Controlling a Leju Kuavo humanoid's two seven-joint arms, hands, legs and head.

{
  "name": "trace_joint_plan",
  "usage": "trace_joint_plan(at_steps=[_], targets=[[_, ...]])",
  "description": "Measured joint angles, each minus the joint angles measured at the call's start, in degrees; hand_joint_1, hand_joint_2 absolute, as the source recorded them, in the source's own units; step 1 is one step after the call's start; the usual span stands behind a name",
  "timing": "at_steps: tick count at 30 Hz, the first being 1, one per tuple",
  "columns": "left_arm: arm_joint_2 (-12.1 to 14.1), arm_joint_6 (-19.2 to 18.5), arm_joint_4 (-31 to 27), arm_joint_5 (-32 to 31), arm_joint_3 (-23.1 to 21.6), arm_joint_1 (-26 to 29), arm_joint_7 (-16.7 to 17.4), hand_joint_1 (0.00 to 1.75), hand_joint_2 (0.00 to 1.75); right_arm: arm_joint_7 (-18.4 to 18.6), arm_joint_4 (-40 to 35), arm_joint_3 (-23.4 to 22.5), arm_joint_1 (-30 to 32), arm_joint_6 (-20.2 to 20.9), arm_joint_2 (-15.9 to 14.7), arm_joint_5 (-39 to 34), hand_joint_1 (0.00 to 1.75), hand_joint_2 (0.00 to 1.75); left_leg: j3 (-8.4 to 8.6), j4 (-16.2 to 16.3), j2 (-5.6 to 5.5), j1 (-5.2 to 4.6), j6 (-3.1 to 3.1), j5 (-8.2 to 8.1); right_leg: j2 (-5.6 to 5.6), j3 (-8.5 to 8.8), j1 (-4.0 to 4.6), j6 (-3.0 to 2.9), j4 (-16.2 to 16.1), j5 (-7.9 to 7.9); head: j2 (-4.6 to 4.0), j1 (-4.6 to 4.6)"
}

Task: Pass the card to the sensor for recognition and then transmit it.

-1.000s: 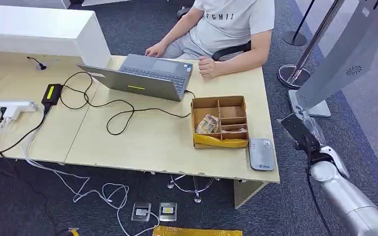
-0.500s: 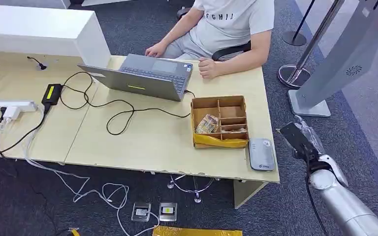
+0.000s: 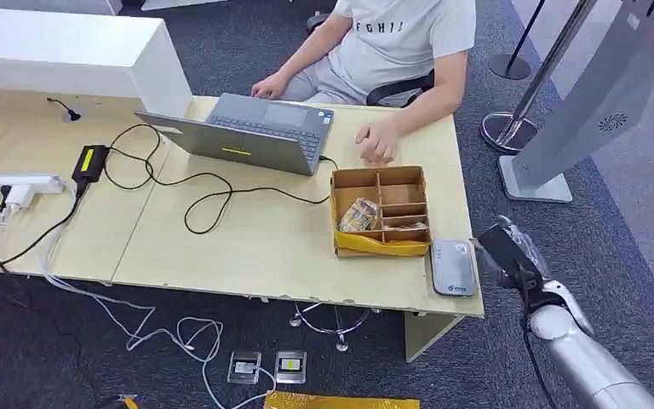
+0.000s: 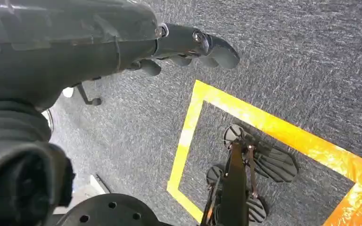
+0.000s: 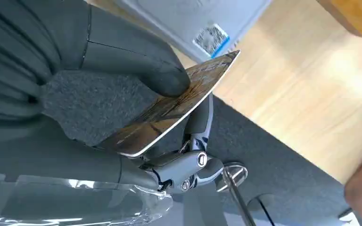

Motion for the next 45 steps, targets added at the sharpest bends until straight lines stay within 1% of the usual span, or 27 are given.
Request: trace_joint_plan(at_steps=[16, 21, 24, 30, 34, 45], targets=[[-0.1, 0.0, 0.0, -0.2, 0.0, 0.0, 0.0, 0.0, 0.0, -1.4, 0.5, 1.1, 0.7, 1.3, 3.8, 1.0, 1.75, 1.75, 0.0, 0.0, 0.01, 0.0, 0.0, 0.0, 0.0, 0.0, 0.0, 0.0, 0.0, 0.0, 0.0, 0.0], [-0.2, 0.0, 0.0, -0.2, 0.0, 0.0, -0.1, 0.0, 0.0, -1.4, 0.5, 1.5, 0.7, 1.5, 5.4, 1.7, 1.75, 1.75, 0.0, 0.0, 0.01, 0.0, 0.0, 0.0, 0.01, -0.01, 0.0, 0.0, 0.0, 0.0, 0.0, 0.0], [-0.2, -0.1, 0.0, -0.6, 0.0, 0.0, -0.4, 0.0, 0.0, -0.7, 0.4, 1.9, 0.6, 1.5, 6.1, 1.8, 1.75, 1.75, 0.01, 0.0, 0.01, 0.0, 0.0, 0.0, 0.0, 0.0, 0.0, 0.0, 0.0, 0.0, 0.0, 0.0], [-0.2, -0.1, 0.0, -0.4, 0.0, 0.0, -0.5, 0.0, 0.0, 0.3, 0.4, 2.0, 0.8, 1.0, 6.3, 1.4, 1.75, 1.75, 0.07, 0.0, 0.06, 0.0, 0.0, 0.0, 0.05, 0.02, 0.0, 0.0, 0.0, 0.0, 0.0, 0.02], [-0.2, -0.2, 0.0, -0.2, 0.0, 0.0, -0.6, 0.0, 0.0, 0.3, 0.5, 2.0, 1.0, 0.8, 6.3, 1.3, 1.75, 1.75, 0.11, 0.0, 0.07, 0.0, 0.0, 0.0, 0.05, 0.05, 0.0, 0.0, 0.0, 0.0, 0.0, 0.0], [-0.1, -0.9, 0.0, -0.2, -0.1, 0.0, -0.7, 0.0, 0.0, -1.5, 2.4, 2.0, 0.1, -0.2, 5.6, 0.6, 1.75, 1.75, 0.12, 0.0, 0.08, 0.0, 0.0, 0.0, 0.04, 0.09, 0.0, 0.0, 0.0, 0.0, 0.0, 0.02]])
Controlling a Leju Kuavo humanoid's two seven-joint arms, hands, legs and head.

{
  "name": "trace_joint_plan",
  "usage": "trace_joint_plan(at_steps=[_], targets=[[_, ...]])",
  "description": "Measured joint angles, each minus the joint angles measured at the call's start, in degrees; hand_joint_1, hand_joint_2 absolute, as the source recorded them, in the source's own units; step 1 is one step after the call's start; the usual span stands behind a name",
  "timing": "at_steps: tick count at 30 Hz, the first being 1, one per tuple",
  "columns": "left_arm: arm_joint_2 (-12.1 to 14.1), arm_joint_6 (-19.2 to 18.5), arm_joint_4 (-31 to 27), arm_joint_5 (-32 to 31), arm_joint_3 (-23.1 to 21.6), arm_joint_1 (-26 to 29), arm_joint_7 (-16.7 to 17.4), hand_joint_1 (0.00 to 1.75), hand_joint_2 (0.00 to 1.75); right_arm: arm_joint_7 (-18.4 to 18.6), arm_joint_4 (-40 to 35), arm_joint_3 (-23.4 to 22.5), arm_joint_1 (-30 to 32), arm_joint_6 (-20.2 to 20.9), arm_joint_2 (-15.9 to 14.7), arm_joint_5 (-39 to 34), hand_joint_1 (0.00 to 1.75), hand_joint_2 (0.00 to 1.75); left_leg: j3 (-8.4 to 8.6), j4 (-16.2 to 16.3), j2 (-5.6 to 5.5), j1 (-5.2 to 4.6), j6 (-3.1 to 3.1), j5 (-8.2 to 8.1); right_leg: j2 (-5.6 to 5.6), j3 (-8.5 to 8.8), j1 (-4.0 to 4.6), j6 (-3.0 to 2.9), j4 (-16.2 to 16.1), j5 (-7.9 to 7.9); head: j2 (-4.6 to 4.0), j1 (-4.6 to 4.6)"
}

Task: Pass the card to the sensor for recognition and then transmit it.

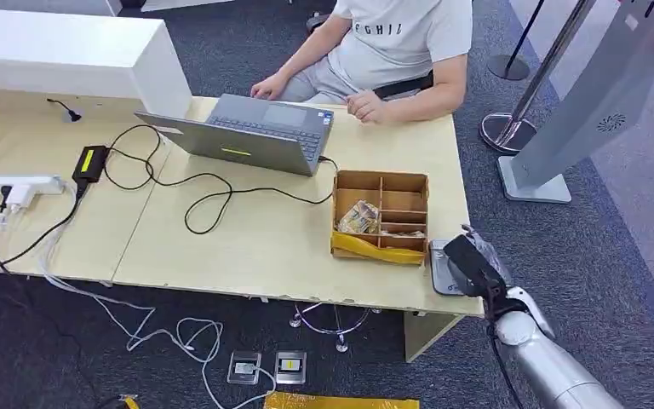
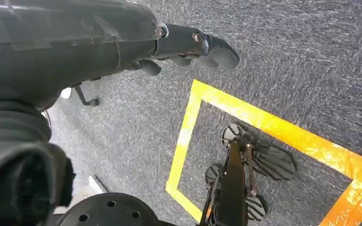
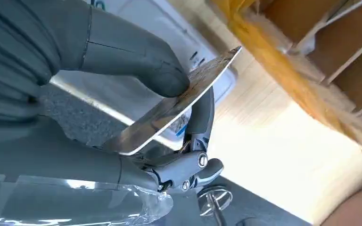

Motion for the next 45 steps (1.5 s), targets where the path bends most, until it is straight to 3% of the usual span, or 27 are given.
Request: trace_joint_plan(at_steps=[13, 45], targets=[[0.1, 0.7, 0.0, 0.2, -0.1, 0.0, 0.0, 0.0, 0.0, -2.8, 4.4, 0.0, -1.3, 0.6, 0.1, 0.2, 1.75, 1.75, 0.02, 0.0, 0.01, 0.01, 0.0, 0.0, 0.06, 0.0, 0.01, 0.0, 0.0, 0.0, 0.0, -0.02], [-0.1, 2.0, 0.0, 0.2, -0.4, 0.0, 0.6, 0.0, 0.0, -3.7, 8.0, -0.2, -3.6, 0.9, 0.9, -0.4, 1.75, 1.75, 0.11, 0.0, 0.05, 0.0, 0.0, 0.0, 0.1, 0.09, 0.0, 0.0, 0.0, 0.01, 0.0, -0.02]])
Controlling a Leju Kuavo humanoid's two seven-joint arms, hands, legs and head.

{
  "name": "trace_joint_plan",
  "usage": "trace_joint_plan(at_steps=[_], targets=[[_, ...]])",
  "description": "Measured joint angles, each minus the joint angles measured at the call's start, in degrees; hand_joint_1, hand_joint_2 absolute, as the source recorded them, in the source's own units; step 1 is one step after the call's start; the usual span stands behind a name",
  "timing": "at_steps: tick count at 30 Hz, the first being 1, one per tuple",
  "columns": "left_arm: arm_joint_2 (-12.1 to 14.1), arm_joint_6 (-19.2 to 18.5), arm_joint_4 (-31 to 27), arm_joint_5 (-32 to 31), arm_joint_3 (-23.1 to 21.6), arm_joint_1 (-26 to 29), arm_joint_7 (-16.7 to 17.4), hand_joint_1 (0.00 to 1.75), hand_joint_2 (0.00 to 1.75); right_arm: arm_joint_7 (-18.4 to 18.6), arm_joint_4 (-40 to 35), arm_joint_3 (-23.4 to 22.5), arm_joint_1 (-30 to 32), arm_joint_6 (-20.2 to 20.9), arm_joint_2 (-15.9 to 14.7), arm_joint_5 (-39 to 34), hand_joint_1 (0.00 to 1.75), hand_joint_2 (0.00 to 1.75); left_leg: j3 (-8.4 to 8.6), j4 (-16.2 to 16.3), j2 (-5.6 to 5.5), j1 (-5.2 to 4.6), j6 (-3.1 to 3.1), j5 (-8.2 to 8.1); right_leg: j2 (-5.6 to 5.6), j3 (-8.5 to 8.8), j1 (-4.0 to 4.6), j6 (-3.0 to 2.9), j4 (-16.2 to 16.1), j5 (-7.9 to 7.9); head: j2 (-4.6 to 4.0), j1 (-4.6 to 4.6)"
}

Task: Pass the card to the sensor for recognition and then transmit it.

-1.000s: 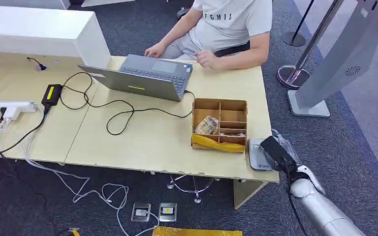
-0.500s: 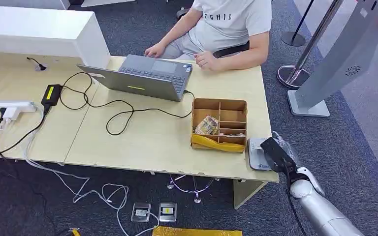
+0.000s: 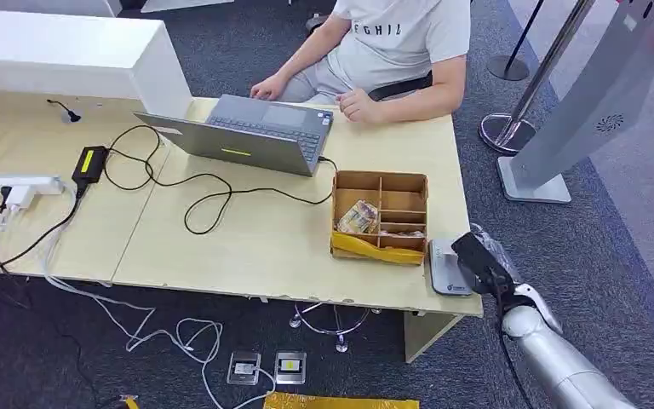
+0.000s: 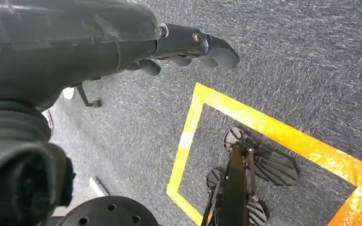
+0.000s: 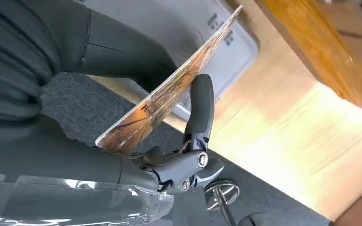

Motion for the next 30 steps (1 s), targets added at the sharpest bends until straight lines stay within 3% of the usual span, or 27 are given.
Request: trace_joint_plan(at_steps=[17, 23, 30], targets=[[0.1, -0.7, 0.0, 0.6, -0.4, 0.0, -0.6, 0.0, 0.0, 4.9, -12.0, -3.8, -10.6, 0.8, -7.0, 0.7, 1.75, 1.75, -0.04, 0.0, 0.0, -0.01, 0.0, 0.0, 0.01, -0.04, -0.01, 0.01, 0.0, 0.0, 0.0, 0.0], [0.0, -0.8, 0.0, 0.4, -0.9, 0.0, -0.8, 0.0, 0.0, 5.2, -14.5, -4.3, -11.5, 0.8, -6.9, 1.8, 1.75, 1.75, -0.05, 0.0, -0.01, 0.01, 0.0, 0.0, -0.01, -0.04, 0.01, 0.0, 0.0, 0.0, 0.0, 0.0], [-0.3, -1.2, 0.0, -0.2, -1.1, -0.2, -1.0, 0.0, 0.0, 5.4, -15.4, -4.0, -11.4, 1.3, -4.6, 4.5, 1.75, 1.75, -0.07, 0.0, -0.01, 0.01, 0.0, 0.0, -0.01, -0.03, 0.01, 0.0, 0.0, 0.0, 0.02, 0.0]])
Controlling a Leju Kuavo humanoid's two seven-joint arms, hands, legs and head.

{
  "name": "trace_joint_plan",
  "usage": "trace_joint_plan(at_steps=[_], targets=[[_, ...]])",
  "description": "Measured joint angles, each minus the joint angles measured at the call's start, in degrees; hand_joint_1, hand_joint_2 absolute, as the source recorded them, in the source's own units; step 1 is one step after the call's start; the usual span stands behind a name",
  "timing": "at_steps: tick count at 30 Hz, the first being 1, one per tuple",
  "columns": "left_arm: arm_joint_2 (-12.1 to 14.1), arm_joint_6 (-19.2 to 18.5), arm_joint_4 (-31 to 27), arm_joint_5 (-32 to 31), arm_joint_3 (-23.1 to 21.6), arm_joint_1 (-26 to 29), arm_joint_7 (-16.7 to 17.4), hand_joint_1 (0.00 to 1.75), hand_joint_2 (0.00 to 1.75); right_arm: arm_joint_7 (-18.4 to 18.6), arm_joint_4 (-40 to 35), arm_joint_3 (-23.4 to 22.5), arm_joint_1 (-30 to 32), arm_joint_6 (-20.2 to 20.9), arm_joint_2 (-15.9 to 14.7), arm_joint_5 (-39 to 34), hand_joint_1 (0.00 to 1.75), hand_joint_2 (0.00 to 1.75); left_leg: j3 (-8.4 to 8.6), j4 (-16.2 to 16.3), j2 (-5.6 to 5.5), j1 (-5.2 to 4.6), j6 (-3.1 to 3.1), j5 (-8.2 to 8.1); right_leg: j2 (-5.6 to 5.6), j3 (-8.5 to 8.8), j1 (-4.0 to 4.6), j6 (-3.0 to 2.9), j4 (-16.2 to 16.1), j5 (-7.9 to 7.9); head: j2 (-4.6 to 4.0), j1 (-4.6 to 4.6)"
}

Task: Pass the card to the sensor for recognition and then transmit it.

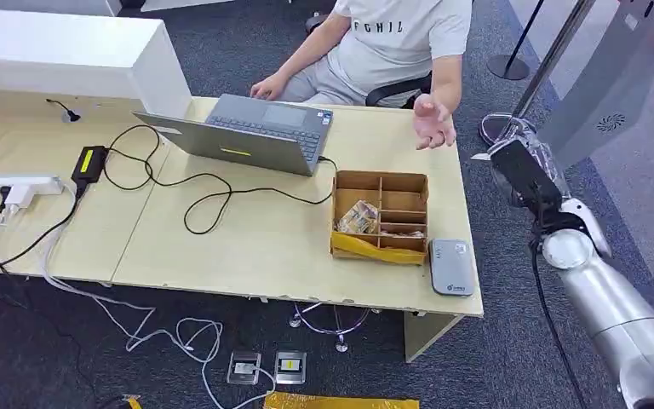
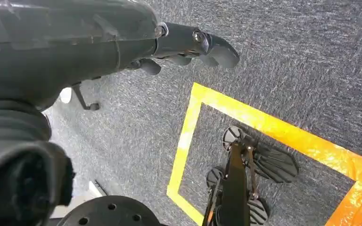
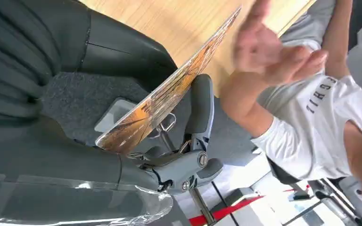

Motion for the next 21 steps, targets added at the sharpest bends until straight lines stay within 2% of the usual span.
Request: trace_joint_plan(at_steps=[10, 21], targets=[[-0.5, -0.3, 0.0, -0.4, -0.8, -0.5, 0.0, 0.0, 0.0, -1.6, 1.8, 1.7, -0.2, 0.9, 5.8, 5.0, 1.75, 1.75, 0.0, 0.0, -0.01, 0.01, 0.0, 0.0, 0.0, -0.01, 0.01, 0.0, 0.0, 0.0, -0.02, 0.0], [-0.6, -0.5, 0.0, -1.0, -1.4, -0.7, 0.0, 0.0, 0.0, -2.0, 4.1, 2.5, -0.9, 0.1, 8.3, 6.2, 1.75, 1.75, 0.0, 0.0, -0.01, 0.01, 0.0, 0.0, 0.0, -0.02, 0.01, 0.0, 0.0, 0.0, -0.02, 0.02]])
